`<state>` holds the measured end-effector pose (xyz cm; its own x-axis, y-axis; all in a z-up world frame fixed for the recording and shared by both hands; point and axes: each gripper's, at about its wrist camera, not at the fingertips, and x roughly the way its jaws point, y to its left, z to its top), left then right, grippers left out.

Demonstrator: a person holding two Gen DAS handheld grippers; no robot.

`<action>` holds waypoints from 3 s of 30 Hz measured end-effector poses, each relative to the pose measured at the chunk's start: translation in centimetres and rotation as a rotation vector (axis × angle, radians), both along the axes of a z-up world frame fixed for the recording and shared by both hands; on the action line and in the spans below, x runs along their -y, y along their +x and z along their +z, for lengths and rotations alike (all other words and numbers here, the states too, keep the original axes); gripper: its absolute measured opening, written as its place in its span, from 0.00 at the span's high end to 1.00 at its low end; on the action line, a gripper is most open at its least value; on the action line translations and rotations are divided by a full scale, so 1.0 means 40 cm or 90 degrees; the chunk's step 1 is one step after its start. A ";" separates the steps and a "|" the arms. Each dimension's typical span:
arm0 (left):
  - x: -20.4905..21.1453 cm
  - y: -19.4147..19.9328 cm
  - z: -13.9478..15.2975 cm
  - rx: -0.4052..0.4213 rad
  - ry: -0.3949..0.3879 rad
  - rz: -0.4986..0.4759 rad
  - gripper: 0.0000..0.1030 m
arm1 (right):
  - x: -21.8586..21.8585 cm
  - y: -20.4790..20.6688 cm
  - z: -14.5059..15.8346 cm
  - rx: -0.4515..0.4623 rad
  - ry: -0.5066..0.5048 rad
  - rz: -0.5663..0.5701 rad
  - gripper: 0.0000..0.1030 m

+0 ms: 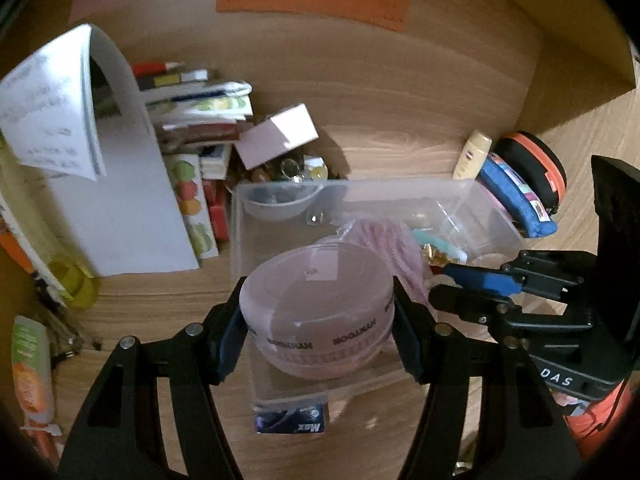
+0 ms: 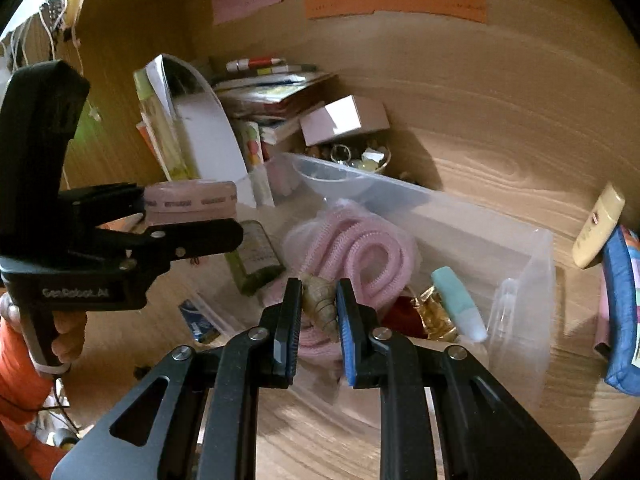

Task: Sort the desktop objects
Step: 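Carry the compact and shell over the clear box and open both grippers inside, then withdraw both grippers from the box toward the loose table items, then grasp the small black plug with the left gripper while the right grasps the cream stick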

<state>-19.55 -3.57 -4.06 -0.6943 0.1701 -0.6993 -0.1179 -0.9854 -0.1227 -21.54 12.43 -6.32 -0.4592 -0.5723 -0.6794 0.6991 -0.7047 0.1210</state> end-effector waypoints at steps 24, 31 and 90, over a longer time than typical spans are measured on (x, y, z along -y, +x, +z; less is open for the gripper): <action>-0.022 0.055 0.054 -0.043 -0.050 0.005 0.32 | -0.001 0.045 0.050 -0.094 0.033 -0.034 0.44; -0.015 0.106 0.083 -0.064 -0.068 0.019 0.22 | -0.021 0.070 0.085 -0.108 0.027 -0.061 0.30; 0.053 0.379 -0.146 0.035 -0.065 0.004 0.09 | 0.105 0.284 -0.106 0.091 0.251 0.100 0.74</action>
